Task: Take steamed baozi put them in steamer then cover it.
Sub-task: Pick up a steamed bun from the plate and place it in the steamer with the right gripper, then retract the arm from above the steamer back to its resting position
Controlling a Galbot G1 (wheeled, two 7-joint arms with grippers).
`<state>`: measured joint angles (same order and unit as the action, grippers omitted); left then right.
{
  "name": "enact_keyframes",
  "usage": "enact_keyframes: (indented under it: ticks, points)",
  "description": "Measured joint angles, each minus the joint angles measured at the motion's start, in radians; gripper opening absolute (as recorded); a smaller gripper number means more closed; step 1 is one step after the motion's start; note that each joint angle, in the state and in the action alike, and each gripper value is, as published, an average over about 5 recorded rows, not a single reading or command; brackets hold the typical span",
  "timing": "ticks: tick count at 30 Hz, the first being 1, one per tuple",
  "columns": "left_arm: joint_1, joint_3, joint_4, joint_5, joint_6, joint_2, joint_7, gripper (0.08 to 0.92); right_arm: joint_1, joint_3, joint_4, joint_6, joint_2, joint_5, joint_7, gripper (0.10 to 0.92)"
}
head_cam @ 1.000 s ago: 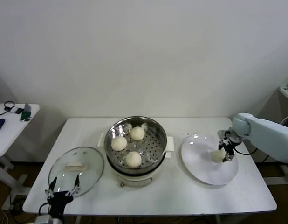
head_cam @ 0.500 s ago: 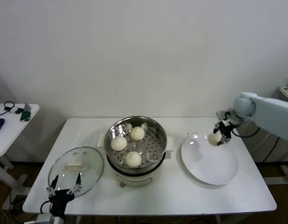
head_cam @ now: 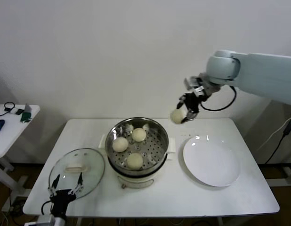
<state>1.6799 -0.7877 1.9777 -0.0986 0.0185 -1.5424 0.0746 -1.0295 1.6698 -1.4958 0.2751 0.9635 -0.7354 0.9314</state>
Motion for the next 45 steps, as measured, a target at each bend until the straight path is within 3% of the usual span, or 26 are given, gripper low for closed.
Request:
enact_keyframes:
  ticks: [10, 32, 40, 45]
  points:
    - [0.009, -0.010, 0.009, -0.007, 0.000, 0.007, 0.001, 0.823, 0.096, 0.005, -0.051, 0.055, 0.121, -0.008, -0.077, 0.628]
    - [0.014, -0.023, 0.017, -0.019, 0.000, 0.016, 0.000, 0.823, 0.304, -0.022, 0.098, 0.057, 0.233, 0.152, -0.116, 0.639]
    - [0.018, -0.025, 0.029, -0.018, 0.003, 0.016, -0.011, 0.823, 0.308, -0.046, 0.115, 0.037, 0.231, 0.137, -0.091, 0.802]
    - [0.021, -0.023, 0.037, -0.019, 0.005, 0.017, -0.022, 0.823, 0.289, -0.073, 0.126, 0.019, 0.210, 0.086, -0.053, 0.822]
